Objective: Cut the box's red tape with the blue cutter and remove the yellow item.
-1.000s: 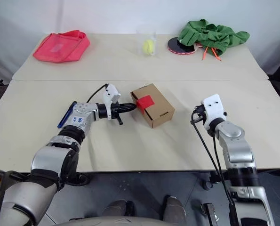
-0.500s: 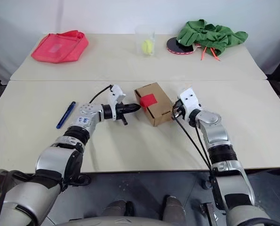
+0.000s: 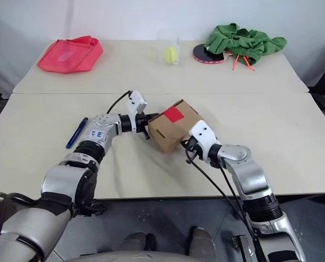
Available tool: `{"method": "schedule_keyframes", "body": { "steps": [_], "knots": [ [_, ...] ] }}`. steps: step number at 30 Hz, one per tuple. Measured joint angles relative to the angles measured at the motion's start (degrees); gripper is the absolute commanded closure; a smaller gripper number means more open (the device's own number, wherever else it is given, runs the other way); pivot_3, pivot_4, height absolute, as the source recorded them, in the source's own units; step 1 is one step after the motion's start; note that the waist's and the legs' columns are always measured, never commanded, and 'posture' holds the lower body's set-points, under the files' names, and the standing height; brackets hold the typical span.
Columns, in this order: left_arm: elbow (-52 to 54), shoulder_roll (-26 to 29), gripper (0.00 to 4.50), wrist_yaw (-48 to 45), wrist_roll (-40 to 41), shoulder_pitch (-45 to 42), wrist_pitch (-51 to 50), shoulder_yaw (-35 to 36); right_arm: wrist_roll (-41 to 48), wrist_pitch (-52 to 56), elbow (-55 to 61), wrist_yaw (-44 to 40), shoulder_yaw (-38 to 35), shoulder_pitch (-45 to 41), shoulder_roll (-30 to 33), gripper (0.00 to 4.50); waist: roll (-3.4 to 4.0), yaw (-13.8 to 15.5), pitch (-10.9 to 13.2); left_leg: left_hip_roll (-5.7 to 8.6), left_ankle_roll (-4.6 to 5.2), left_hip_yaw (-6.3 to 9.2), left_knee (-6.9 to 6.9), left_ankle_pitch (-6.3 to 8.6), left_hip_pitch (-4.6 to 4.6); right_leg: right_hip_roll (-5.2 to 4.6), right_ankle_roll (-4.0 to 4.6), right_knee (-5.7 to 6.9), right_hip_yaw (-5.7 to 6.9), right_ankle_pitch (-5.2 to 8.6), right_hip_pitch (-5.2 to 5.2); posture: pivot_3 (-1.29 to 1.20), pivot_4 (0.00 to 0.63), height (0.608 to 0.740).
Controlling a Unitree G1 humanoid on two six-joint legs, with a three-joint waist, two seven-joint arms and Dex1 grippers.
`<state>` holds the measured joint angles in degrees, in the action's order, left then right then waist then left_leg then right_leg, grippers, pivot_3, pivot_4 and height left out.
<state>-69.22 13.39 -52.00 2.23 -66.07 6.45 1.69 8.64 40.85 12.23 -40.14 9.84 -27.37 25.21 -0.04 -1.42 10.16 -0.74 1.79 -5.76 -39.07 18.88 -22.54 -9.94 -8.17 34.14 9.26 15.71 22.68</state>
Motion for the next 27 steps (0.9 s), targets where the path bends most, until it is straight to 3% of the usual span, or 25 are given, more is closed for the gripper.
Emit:
{"method": "schedule_keyframes", "body": {
  "steps": [7, 20, 27],
  "knots": [
    [-1.5, 2.2, 4.46, 0.8, -0.5, -0.2, 0.2, 0.1, 0.4, 5.3, 6.3, 2.0, 4.2, -0.6, -2.2, 4.50, -0.01, 0.0, 0.0, 0.02, 0.00, 0.01, -0.03, 0.00, -0.01, -0.01, 0.00, 0.03, -0.02, 0.00, 0.02, 0.00, 0.150, 0.740],
    [-0.4, 15.5, 4.46, -3.3, -0.5, 5.6, -1.8, 0.4, 3.0, 10.3, 15.2, 0.2, 0.6, -3.5, 9.6, 4.50, -0.01, 0.0, 0.0, 0.02, 0.00, 0.03, -0.04, 0.00, 0.00, -0.01, 0.00, 0.08, -0.02, 0.00, 0.03, 0.00, 0.150, 0.740],
    [17.8, 19.6, 4.46, -12.8, 1.5, 15.3, -15.8, -0.4, 0.0, -1.7, -3.8, -1.5, -2.3, -9.9, 14.6, 4.50, -0.04, -0.2, 0.0, -0.01, 0.00, -0.04, -0.02, 0.00, 0.06, 0.00, 0.00, 0.15, -0.06, 0.00, 0.03, 0.00, 0.150, 0.740]
  ]
}}
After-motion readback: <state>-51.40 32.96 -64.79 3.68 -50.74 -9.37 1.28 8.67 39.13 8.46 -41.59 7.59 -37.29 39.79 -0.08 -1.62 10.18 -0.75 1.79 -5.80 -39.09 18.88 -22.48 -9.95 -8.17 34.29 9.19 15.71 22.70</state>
